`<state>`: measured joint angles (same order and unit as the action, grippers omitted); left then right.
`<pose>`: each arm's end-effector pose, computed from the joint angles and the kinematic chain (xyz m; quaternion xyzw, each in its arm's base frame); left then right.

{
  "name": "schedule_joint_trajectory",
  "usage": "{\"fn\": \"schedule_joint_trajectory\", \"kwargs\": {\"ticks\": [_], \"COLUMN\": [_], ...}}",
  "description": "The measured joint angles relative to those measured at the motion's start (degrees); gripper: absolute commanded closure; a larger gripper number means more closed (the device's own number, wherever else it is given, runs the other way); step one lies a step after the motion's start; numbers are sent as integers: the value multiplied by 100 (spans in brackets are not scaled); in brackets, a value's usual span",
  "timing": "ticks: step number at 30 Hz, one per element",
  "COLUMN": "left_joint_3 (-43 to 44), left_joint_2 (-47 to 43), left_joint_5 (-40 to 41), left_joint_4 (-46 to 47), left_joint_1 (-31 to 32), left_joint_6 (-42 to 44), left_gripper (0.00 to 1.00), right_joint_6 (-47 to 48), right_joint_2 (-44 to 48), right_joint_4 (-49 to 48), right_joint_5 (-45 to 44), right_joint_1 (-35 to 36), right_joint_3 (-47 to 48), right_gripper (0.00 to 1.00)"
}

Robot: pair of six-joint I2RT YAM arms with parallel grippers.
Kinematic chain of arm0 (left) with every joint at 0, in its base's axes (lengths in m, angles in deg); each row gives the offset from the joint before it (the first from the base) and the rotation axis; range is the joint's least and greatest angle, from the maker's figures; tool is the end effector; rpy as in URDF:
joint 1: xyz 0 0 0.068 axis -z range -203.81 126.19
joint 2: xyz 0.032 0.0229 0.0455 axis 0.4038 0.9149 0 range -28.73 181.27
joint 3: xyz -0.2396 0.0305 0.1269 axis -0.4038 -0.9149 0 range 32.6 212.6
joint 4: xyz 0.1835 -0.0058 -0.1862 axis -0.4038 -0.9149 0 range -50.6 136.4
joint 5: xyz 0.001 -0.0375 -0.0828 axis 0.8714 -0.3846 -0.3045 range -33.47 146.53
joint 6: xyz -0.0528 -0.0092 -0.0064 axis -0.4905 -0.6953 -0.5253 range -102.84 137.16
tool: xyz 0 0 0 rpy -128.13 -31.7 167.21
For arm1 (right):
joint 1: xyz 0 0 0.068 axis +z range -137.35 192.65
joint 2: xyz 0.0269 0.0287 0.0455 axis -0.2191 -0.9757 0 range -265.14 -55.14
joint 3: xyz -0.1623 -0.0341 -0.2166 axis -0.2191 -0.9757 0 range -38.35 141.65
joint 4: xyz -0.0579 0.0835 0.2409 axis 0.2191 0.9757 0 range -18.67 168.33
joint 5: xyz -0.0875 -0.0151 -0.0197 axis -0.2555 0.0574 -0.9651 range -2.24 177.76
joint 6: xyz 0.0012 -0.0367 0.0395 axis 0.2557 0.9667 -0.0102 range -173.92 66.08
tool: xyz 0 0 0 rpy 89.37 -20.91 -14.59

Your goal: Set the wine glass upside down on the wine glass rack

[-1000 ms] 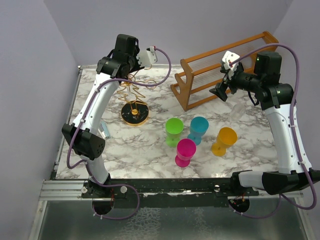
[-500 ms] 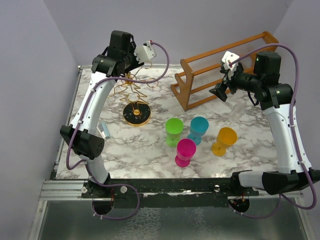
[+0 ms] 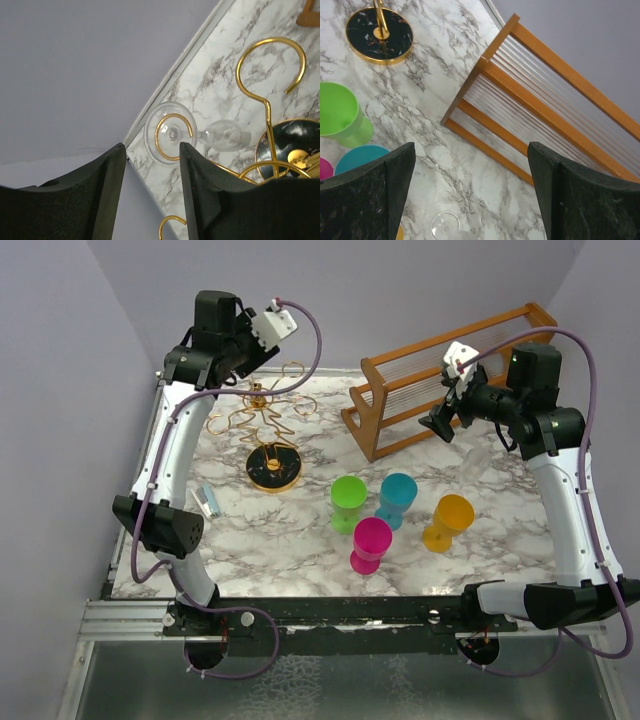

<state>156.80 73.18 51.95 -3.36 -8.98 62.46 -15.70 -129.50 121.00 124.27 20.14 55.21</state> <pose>0.3624 -0.0990 0.4698 0.4458 0.7288 0.1033 0.5093 0.2440 0.0534 0.4529 -0.4635 0.6993 0.1372 0.5266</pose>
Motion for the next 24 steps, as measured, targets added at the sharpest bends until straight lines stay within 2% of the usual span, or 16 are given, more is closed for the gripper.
{"fn": "schedule_joint_trajectory", "kwargs": {"ticks": [4,9,12,13,17,24], "left_joint_3": [-68,286,627,678,756,745], "left_joint_2": [-116,-146,-149,-153,-188,-184], "left_joint_5": [-286,-122,59,96,227,315], "left_joint_4": [610,1353,1572,1604,1672,1325], "left_joint_1": [-188,-415,-503,-514,-533,-533], "left_joint_6": [-822,-2269,-2868,-2977,-3386,-3475], "left_gripper": [49,24,5,3,1,1], "right_joint_6": [-238,-573,-695,-739,-844,-914], "right_joint_2": [15,236,518,649,942,1054], "right_joint_4": [-57,-203,-249,-254,-188,186], "right_joint_5": [-470,-1440,-1845,-1969,-2240,-2402], "right_joint_1": [0,-66,-273,-400,-813,-1486], "right_joint_3": [-13,-273,-634,-807,-1281,-1720], "right_gripper": [7,8,9,10,17,35]}}
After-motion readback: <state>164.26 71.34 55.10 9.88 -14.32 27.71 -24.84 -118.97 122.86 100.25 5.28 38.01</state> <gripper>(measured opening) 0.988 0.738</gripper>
